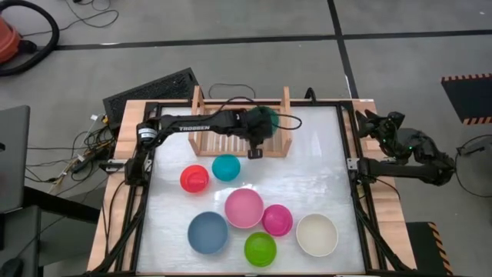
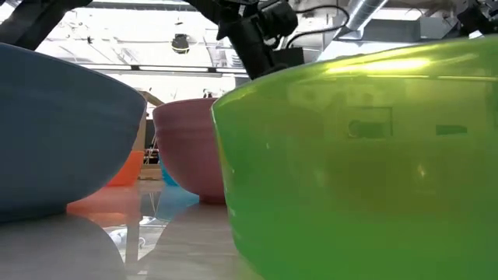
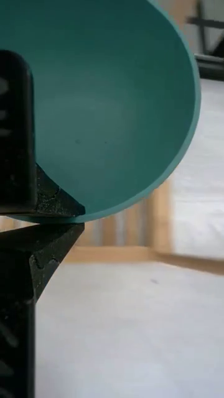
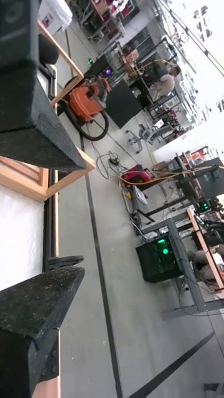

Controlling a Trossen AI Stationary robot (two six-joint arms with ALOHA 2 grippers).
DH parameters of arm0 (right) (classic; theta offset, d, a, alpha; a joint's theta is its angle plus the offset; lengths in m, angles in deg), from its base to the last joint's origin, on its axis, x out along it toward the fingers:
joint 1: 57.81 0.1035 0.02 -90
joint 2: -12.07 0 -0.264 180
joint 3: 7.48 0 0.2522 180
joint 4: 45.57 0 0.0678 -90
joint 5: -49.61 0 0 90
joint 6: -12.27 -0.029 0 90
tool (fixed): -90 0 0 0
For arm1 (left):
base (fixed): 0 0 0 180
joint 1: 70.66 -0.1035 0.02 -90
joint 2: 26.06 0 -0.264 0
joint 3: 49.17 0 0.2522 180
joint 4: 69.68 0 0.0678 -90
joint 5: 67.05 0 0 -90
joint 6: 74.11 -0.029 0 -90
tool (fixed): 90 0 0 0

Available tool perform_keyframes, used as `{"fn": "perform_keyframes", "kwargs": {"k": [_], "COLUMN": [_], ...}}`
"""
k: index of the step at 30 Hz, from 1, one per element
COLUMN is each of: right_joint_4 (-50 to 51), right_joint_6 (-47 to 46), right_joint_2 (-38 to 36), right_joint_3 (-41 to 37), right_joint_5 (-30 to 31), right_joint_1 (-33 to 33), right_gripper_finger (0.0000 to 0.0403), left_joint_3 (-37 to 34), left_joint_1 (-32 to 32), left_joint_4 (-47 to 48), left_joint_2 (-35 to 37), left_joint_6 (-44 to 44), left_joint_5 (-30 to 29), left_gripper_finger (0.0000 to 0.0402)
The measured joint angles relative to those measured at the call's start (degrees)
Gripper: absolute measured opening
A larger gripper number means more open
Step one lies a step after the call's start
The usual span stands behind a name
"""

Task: Place and stack bowls onto a shelf
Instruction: Put the green bowl on the shelf

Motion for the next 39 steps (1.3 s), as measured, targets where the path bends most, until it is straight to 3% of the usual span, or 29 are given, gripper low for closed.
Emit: {"fn": "perform_keyframes", "kwargs": {"k": [20, 39], "right_joint_4": [1.36, 1.40], "right_joint_6": [0.00, -0.04], "right_joint_2": [-0.08, -0.07], "right_joint_3": [0.00, 0.00], "right_joint_5": [-0.28, -1.14], "right_joint_1": [0.02, 0.01], "right_gripper_finger": [0.0292, 0.0292], "left_joint_3": [0.37, 0.50], "left_joint_1": [0.99, 2.56], "left_joint_4": [-1.47, -1.91], "left_joint_2": [-5.32, -7.61], "left_joint_6": [0.68, -0.03], "left_joint_5": [6.34, 5.11], "left_gripper_finger": [0.0000, 0.0002]}}
